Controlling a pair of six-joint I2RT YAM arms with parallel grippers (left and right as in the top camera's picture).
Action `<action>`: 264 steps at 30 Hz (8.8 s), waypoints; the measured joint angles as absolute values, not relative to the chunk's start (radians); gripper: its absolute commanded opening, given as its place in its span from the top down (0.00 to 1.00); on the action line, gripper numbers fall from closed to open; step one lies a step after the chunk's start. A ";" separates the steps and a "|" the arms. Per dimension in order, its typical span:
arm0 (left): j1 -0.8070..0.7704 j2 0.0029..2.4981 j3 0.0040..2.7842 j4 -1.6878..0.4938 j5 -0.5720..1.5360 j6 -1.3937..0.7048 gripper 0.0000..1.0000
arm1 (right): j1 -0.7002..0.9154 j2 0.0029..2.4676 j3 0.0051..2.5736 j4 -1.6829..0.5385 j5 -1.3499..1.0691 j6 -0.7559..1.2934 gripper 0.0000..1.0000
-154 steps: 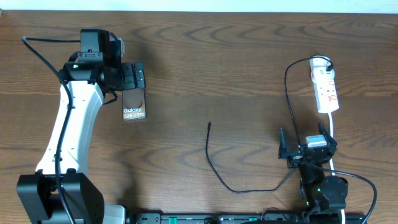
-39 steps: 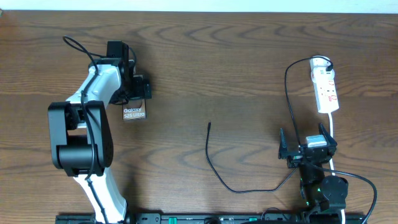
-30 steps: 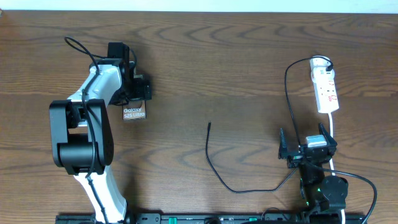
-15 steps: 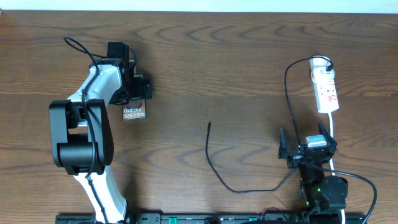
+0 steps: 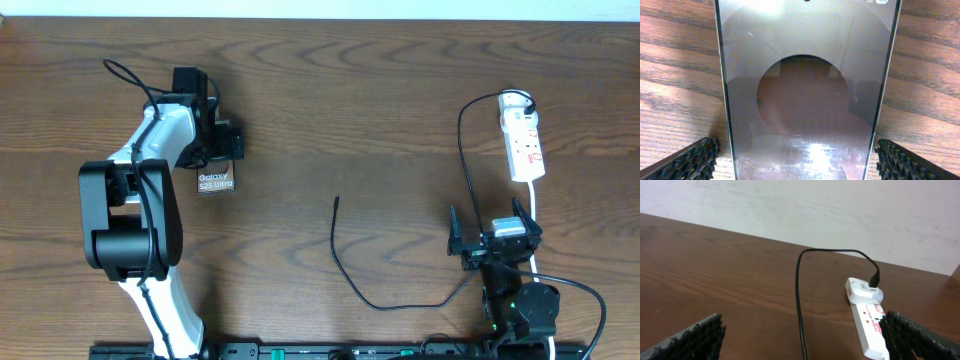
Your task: Plug charger to phone and switch on socket
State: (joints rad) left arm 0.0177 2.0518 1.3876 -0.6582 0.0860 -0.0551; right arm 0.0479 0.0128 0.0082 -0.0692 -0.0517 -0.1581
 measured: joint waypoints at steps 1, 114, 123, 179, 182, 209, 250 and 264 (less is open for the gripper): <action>0.018 2.052 1.388 -0.659 0.086 -0.055 0.01 | 0.048 0.013 0.008 -0.069 -0.051 -0.158 0.01; -0.023 2.059 1.392 -0.664 0.023 -0.085 0.14 | 0.048 0.013 0.008 -0.069 -0.052 -0.158 0.01; -0.023 2.059 1.392 -0.664 0.023 -0.085 0.15 | 0.048 0.013 0.008 -0.069 -0.052 -0.158 0.01; -0.023 2.059 1.393 -0.665 0.022 -0.085 0.28 | 0.048 0.013 0.008 -0.069 -0.052 -0.158 0.01; -0.023 2.059 1.393 -0.665 0.022 -0.085 0.28 | 0.048 0.013 0.008 -0.069 -0.052 -0.158 0.01; -0.023 2.059 1.393 -0.665 0.022 -0.085 0.86 | 0.048 0.013 0.008 -0.069 -0.052 -0.158 0.01; -0.020 1.718 1.393 -0.675 0.217 -0.162 0.93 | 0.048 0.013 0.008 -0.069 -0.052 -0.159 0.01; 0.192 1.699 1.393 -0.676 0.761 -0.511 0.93 | 0.048 0.013 0.008 -0.069 -0.051 -0.158 0.01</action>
State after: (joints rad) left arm 0.1921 1.6993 1.3926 -0.6762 0.7609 -0.5114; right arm 0.0479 0.0128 0.0082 -0.0692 -0.0513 -0.1581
